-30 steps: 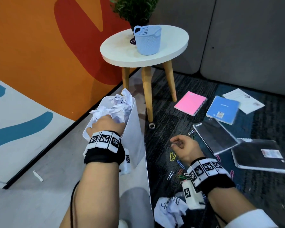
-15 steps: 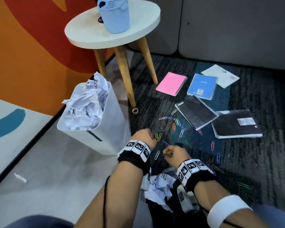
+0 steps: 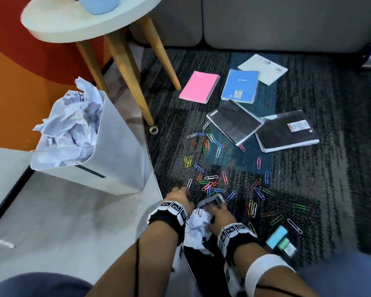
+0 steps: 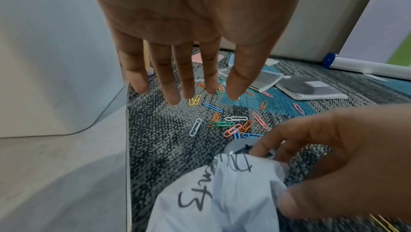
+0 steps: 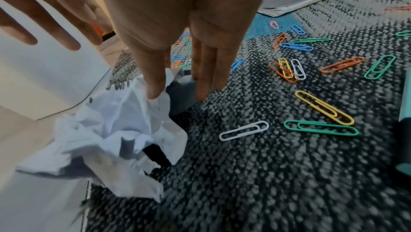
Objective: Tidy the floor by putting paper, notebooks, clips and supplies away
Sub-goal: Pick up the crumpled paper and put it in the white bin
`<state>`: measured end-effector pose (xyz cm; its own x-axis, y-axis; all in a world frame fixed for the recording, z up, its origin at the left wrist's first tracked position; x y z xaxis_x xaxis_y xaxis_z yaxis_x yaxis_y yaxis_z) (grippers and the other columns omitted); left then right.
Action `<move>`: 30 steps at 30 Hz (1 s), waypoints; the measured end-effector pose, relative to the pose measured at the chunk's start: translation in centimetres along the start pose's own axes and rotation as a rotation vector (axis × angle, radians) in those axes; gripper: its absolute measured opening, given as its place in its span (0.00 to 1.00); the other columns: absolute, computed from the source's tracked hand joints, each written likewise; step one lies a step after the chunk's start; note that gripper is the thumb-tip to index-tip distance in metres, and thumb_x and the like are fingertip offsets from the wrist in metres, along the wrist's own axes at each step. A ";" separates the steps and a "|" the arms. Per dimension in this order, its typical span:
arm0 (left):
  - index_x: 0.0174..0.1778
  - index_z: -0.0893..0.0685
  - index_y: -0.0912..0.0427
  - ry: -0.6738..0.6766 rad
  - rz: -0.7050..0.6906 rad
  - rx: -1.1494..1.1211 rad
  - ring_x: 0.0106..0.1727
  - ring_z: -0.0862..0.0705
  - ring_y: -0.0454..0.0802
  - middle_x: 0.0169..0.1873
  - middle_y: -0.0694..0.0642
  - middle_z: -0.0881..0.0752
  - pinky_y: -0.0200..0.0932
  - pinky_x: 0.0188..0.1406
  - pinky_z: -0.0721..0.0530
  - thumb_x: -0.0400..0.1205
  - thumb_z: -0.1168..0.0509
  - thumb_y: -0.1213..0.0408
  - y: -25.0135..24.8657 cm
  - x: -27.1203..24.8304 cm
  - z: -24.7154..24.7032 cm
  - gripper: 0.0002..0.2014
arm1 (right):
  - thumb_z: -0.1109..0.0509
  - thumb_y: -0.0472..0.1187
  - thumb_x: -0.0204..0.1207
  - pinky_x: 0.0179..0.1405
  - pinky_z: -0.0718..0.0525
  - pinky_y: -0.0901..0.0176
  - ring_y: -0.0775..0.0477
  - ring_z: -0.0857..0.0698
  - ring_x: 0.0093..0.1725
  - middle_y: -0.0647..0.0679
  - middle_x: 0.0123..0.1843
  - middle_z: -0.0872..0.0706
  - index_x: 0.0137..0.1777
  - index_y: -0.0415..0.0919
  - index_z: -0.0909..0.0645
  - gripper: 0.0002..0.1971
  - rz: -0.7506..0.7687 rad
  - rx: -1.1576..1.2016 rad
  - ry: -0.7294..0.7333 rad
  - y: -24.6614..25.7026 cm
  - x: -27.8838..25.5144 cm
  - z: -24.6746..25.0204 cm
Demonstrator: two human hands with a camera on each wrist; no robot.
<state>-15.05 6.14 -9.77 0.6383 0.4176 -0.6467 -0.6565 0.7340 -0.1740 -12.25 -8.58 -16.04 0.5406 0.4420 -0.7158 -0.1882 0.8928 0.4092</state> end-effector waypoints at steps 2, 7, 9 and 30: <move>0.64 0.22 0.52 -0.034 0.002 -0.008 0.64 0.20 0.59 0.64 0.59 0.24 0.44 0.64 0.21 0.77 0.35 0.57 -0.1 0.0 0.4 0.18 | 0.30 0.44 0.75 0.68 0.22 0.54 0.39 0.19 0.65 0.38 0.76 0.34 0.73 0.48 0.28 0.26 0.052 0.043 -0.050 0.1 -0.1 0.0; 0.64 0.22 0.50 -0.046 0.033 -0.058 0.66 0.21 0.57 0.67 0.57 0.24 0.43 0.64 0.22 0.77 0.37 0.61 -0.2 -0.1 2.4 0.18 | 0.34 0.41 0.73 0.57 0.21 0.60 0.42 0.16 0.59 0.40 0.58 0.13 0.60 0.42 0.17 0.16 0.134 0.120 -0.151 1.0 -0.6 1.1; 0.64 0.21 0.49 -0.042 0.029 -0.087 0.65 0.20 0.56 0.66 0.57 0.23 0.43 0.64 0.21 0.76 0.36 0.62 -0.4 -0.3 3.4 0.19 | 0.34 0.44 0.68 0.49 0.20 0.61 0.41 0.14 0.52 0.41 0.49 0.11 0.50 0.43 0.14 0.13 0.138 0.187 -0.209 1.7 -0.9 2.6; 0.72 0.32 0.52 -0.586 -0.039 -0.608 0.70 0.26 0.57 0.70 0.57 0.31 0.42 0.65 0.27 0.75 0.31 0.62 -0.4 -7.7 21.1 0.30 | 0.25 0.46 0.66 0.43 0.17 0.58 0.49 0.16 0.37 0.54 0.32 0.15 0.39 0.45 0.17 0.06 0.511 0.336 -0.681 19.4 -5.8 22.9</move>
<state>-11.21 13.90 10.96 0.6603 0.7311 -0.1718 -0.6246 0.4075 -0.6662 -0.27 4.21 8.99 0.8440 0.5346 0.0426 -0.3465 0.4830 0.8042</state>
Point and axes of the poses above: each hand's wrist, its own x-axis towards the middle knuckle, its own z-axis out of the back of the hand, y = z × x, the point moved 1 cm from there along x, towards the middle knuckle
